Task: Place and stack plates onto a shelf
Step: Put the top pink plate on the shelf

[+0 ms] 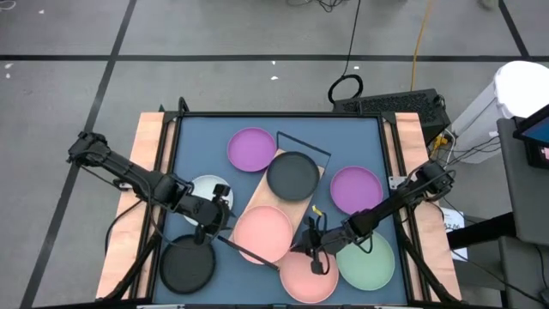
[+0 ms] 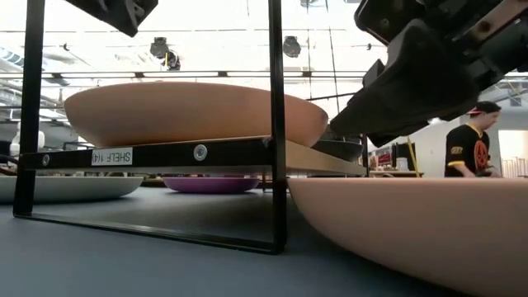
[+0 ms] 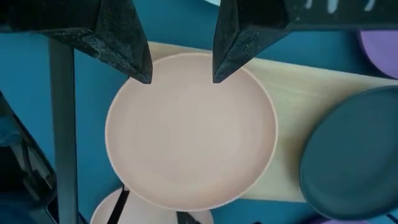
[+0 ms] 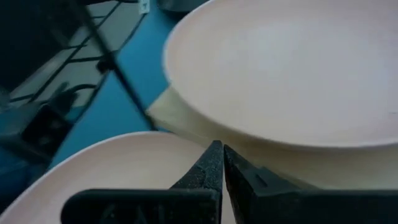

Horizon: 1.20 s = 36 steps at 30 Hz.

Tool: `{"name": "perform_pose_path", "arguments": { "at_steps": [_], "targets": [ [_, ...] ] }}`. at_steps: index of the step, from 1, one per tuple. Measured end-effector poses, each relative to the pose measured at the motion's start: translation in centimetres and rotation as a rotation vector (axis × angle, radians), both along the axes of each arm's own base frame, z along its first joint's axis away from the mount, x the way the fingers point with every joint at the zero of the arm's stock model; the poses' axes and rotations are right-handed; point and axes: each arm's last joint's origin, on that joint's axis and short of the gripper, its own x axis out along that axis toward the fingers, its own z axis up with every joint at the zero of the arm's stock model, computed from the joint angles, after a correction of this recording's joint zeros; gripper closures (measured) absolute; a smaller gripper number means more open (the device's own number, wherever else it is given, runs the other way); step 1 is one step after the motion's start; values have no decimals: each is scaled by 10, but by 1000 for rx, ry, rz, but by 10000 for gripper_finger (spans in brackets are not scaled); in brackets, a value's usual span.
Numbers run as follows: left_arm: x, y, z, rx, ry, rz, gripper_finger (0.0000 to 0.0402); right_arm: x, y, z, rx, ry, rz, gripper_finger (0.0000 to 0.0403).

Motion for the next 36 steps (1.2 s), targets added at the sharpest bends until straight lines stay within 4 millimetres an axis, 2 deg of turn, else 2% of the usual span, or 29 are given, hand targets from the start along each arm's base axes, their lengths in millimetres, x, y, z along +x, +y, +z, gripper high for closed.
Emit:
{"name": "perform_pose_path", "arguments": {
  "at_steps": [9, 16, 21, 30, 36],
  "targets": [
    [-2, 13, -45, 57, 31, 28, 227, -13, 3, 17, 4, 58, 79, 403],
    [-6, 16, -71, 112, 14, -63, 227, -26, 2, 33, -20, 95, 98, 403],
    [-7, 15, -79, 69, -21, -78, 227, -28, 2, 40, -25, 67, 107, 403],
    [-10, 16, -92, 55, -23, -71, 227, -26, 1, 42, -78, 23, 56, 403],
    [-6, 15, -89, 61, -98, -60, 227, -26, 1, 42, -78, 18, 57, 403]
  ]
}}
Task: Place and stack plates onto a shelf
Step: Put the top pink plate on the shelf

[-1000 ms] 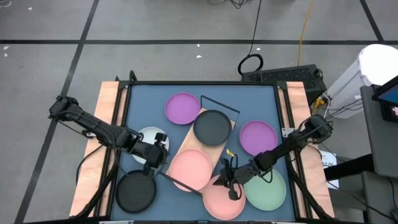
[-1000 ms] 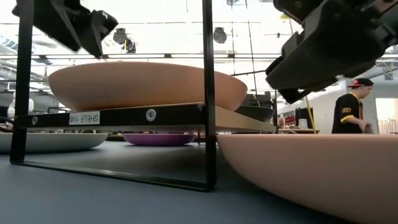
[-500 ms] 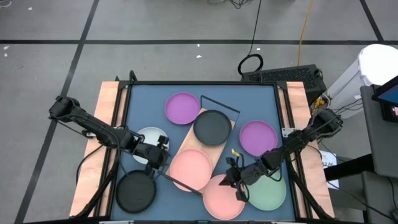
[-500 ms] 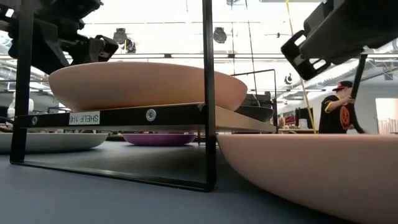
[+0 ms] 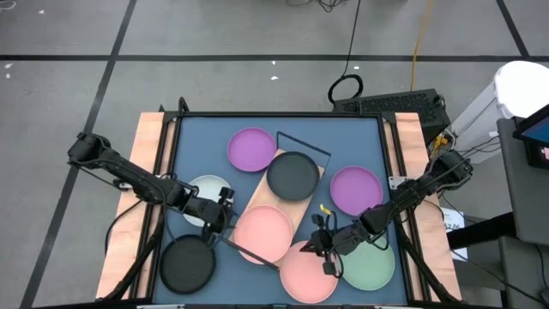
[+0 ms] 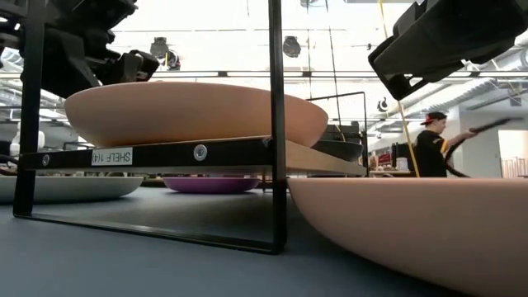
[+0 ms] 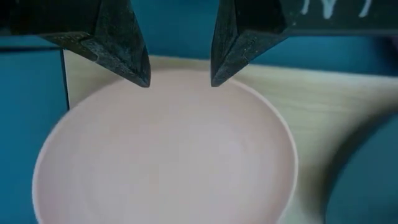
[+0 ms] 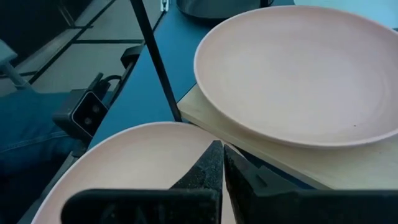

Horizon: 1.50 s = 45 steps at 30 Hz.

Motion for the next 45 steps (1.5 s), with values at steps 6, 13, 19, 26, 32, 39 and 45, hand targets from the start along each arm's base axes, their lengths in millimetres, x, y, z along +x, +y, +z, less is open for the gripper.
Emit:
{"name": "perform_pose_path", "arguments": {
  "at_steps": [6, 13, 19, 26, 32, 39, 45],
  "targets": [
    [2, -1, -2, 14, -7, -16, 227, 0, 0, 0, 0, 0, 0, 403],
    [0, -3, -5, -16, 40, -8, 227, 4, 4, -4, 24, -27, 31, 403],
    [-1, -5, -5, -19, 37, -17, 227, 17, 11, -25, 17, -95, 54, 403],
    [1, -4, -5, 8, 20, 18, 227, 26, 6, -40, 11, -95, 27, 403],
    [4, -3, -3, 5, -17, 28, 227, 30, -1, -41, 7, -96, -3, 403],
    [-1, -3, -2, 18, 9, 16, 227, 30, -1, -41, 7, -95, -4, 403],
    [-7, -1, 7, 3, -9, 10, 227, 30, -2, -42, -1, -88, -4, 403]
  ]
}}
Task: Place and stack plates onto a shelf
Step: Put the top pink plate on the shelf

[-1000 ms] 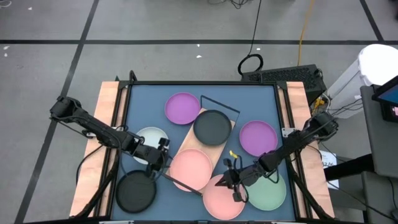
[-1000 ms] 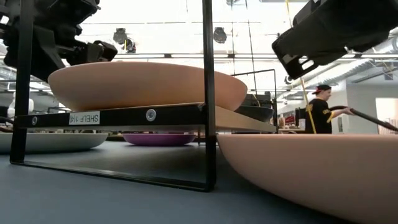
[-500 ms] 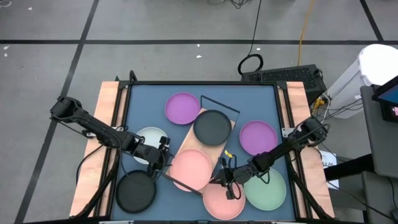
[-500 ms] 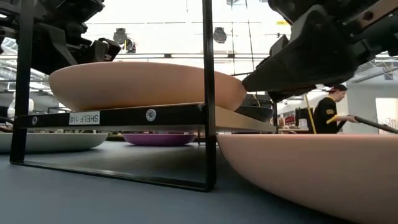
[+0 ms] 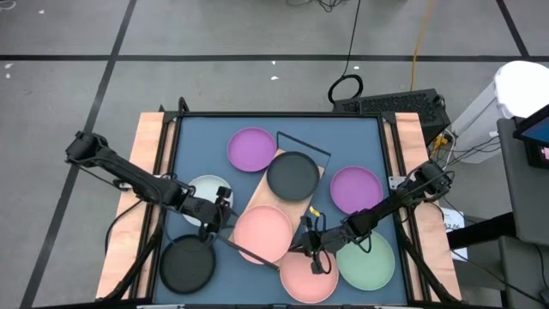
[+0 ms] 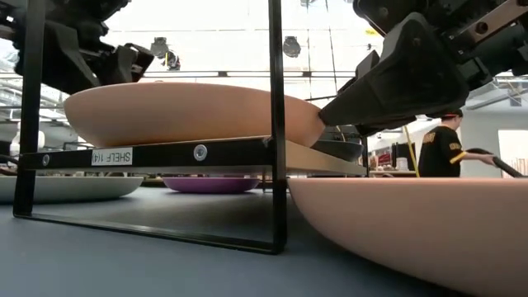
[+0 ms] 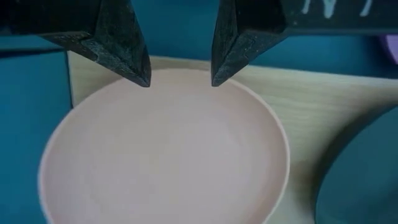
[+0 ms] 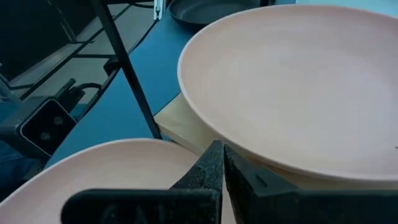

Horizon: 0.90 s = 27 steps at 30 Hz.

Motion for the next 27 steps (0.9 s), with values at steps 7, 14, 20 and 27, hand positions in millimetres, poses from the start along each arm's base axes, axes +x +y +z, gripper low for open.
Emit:
{"name": "perform_pose_path", "arguments": {
  "at_steps": [7, 14, 20, 27],
  "targets": [
    [-3, 1, -7, 5, 71, 14, 227, 1, -2, 0, -3, 5, -7, 403],
    [4, -2, -20, 20, 121, 19, 227, 2, -4, -1, -1, 6, -16, 403],
    [8, -3, -22, 36, 93, 30, 227, 2, -4, -1, 5, 8, -19, 403],
    [11, -4, -20, 42, 51, 31, 227, 1, -5, -2, 1, 23, -16, 403]
  ]
}}
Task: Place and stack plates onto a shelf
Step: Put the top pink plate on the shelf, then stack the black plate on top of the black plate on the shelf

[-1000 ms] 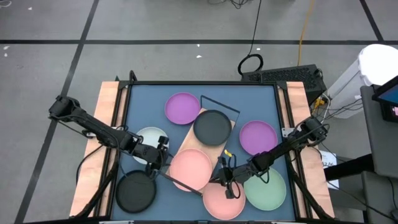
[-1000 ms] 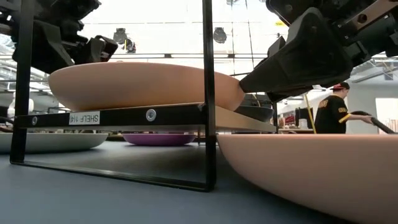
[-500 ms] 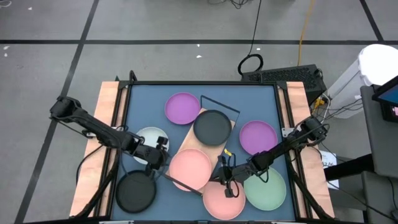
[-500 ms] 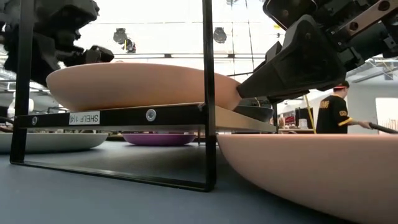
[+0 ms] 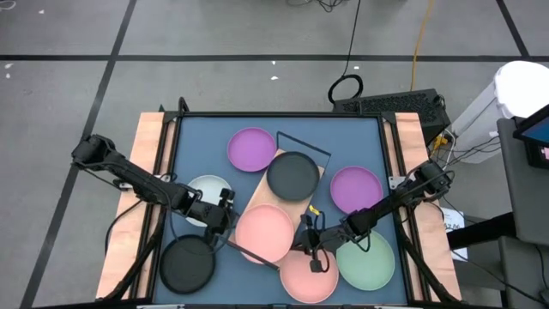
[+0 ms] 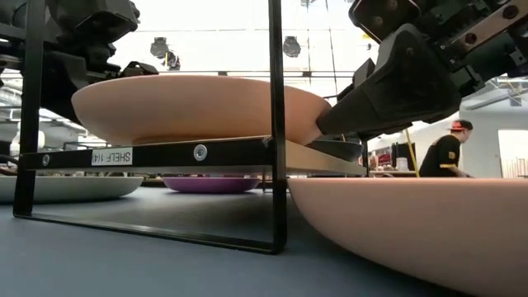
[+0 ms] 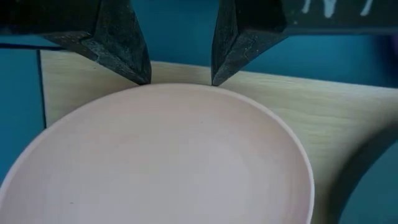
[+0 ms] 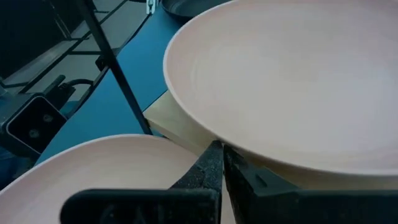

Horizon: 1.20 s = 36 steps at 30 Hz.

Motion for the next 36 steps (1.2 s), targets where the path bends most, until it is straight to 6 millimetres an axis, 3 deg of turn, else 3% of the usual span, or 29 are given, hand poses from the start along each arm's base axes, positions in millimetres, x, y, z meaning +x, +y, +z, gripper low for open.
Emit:
{"name": "perform_pose_path", "arguments": {
  "at_steps": [16, 28, 36],
  "targets": [
    [2, 7, 0, 21, -4, 36, 227, -6, -6, 5, 28, 95, -48, 403],
    [0, 8, 0, 13, 16, 63, 227, -29, -9, 33, 60, 205, -71, 403],
    [-5, 11, 17, 20, -57, 81, 227, -56, -7, 65, 200, 248, -113, 403]
  ]
}}
